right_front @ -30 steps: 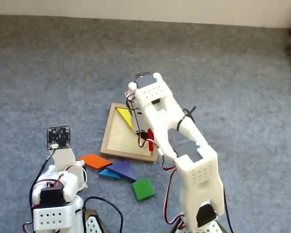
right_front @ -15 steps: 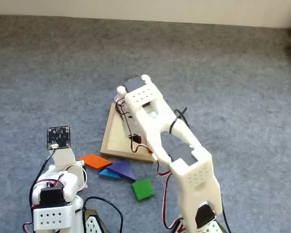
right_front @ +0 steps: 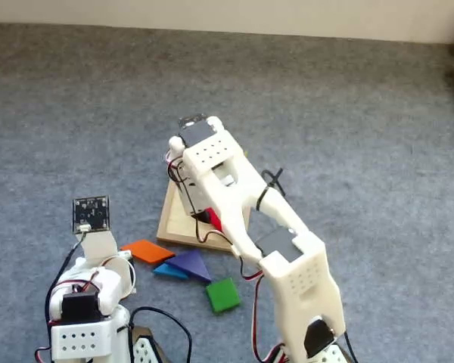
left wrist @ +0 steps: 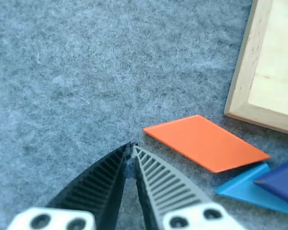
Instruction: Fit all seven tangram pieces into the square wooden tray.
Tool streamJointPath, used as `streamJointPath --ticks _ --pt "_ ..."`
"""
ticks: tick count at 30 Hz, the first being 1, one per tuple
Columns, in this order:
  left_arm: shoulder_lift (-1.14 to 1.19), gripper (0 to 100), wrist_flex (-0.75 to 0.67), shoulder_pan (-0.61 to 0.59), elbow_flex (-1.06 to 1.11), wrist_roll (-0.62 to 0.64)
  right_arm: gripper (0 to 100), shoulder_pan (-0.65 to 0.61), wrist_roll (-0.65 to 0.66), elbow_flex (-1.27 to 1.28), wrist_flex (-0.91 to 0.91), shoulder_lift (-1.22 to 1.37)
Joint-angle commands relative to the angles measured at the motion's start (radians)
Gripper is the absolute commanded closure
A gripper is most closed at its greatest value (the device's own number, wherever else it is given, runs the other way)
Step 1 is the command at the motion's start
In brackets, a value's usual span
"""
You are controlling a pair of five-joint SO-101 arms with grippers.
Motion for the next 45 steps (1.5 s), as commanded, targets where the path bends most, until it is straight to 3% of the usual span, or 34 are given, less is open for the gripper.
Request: streamJointPath --ticks 1,3,25,45 --pt "-0.053 99 0.005 0.010 0.019 -0.009 93.3 -0.019 0.008 -0.104 0.004 -0.091" --pt "-0.053 99 0.005 0.010 0.019 -0.009 99.8 -0.010 0.008 -0.160 0.012 -0.090" --pt "-0.053 99 0.005 0.010 0.019 -0.009 99.3 0.058 0.011 -0.147 -0.157 0.110" --pt "-0.053 99 0.005 0.010 0.019 -0.009 99.3 0.128 0.011 -0.183 0.005 0.059"
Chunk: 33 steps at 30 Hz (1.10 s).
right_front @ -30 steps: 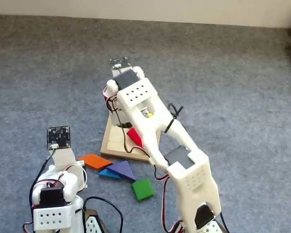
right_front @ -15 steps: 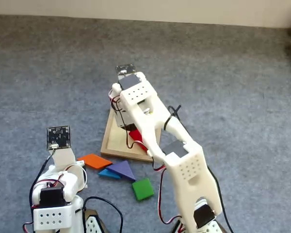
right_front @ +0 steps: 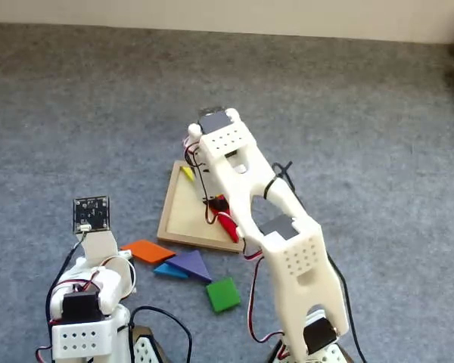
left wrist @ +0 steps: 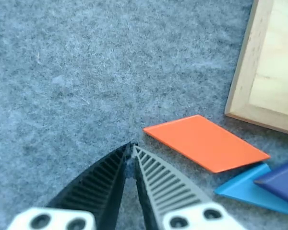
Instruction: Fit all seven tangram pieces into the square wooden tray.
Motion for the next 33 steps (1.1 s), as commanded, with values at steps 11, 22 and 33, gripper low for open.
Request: streamJointPath --ticks 11,22,33 --pt "-0.053 99 0.005 0.010 0.019 -0.009 99.3 0.065 0.009 0.076 -0.008 -0.223" --pt "-0.053 99 0.005 0.010 0.019 -0.009 99.3 0.064 0.009 0.535 -0.268 -0.591" --pt "-0.053 99 0.005 0.010 0.019 -0.009 99.3 0.050 0.009 0.865 -0.295 -1.013"
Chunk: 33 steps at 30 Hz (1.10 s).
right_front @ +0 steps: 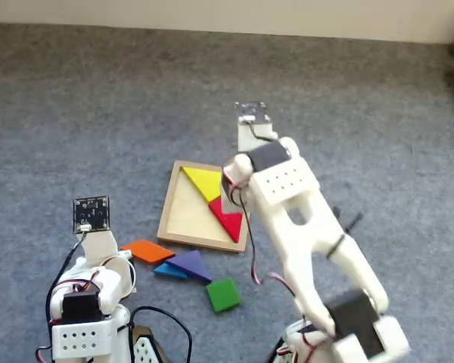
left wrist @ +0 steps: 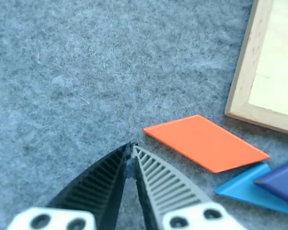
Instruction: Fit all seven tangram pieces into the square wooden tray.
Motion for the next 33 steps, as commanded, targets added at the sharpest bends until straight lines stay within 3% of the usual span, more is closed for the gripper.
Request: streamJointPath --ticks 1,7,13,22,27,33 --pt "-0.053 99 0.005 0.010 0.019 -0.009 99.3 -0.021 0.009 0.056 -0.007 -0.139" --pt "-0.053 99 0.005 0.010 0.019 -0.009 99.3 -0.168 0.008 0.231 -0.022 -0.282" --pt "-0.053 99 0.005 0.010 0.019 -0.009 97.2 -0.259 0.008 0.441 -0.180 -0.364" --pt "-0.053 99 0.005 0.010 0.019 -0.009 70.5 -0.395 -0.002 0.522 -0.232 -0.220" --pt "-0.053 99 0.005 0.010 0.019 -0.009 70.0 -0.486 -0.080 0.522 -0.340 -0.111" --pt "-0.053 99 0.005 0.010 0.019 -0.009 70.0 -0.529 -0.078 0.518 -0.348 0.031"
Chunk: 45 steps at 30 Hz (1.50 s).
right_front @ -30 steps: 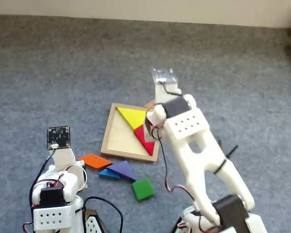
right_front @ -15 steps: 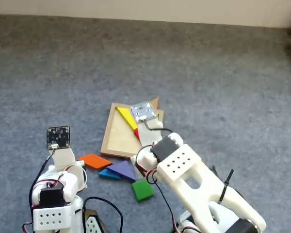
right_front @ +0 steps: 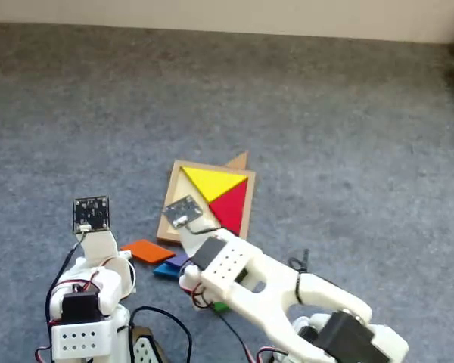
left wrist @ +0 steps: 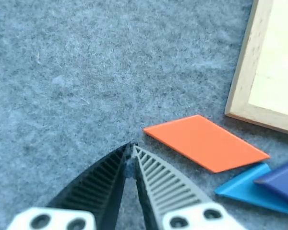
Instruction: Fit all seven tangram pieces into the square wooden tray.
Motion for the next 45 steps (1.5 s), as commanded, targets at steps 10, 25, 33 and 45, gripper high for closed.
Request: streamJointPath --ticks 10,25,33,45 --pt "-0.053 99 0.005 0.010 0.019 -0.009 70.2 -0.019 -0.012 -0.004 -0.001 0.059" --pt "-0.053 99 0.005 0.010 0.019 -0.009 98.1 0.019 0.226 0.142 0.021 -0.331" --pt "-0.053 99 0.005 0.010 0.019 -0.009 99.4 0.200 0.296 0.147 0.013 -0.538" --pt "-0.053 99 0.005 0.010 0.019 -0.009 99.4 0.203 0.299 -0.266 0.008 -0.246"
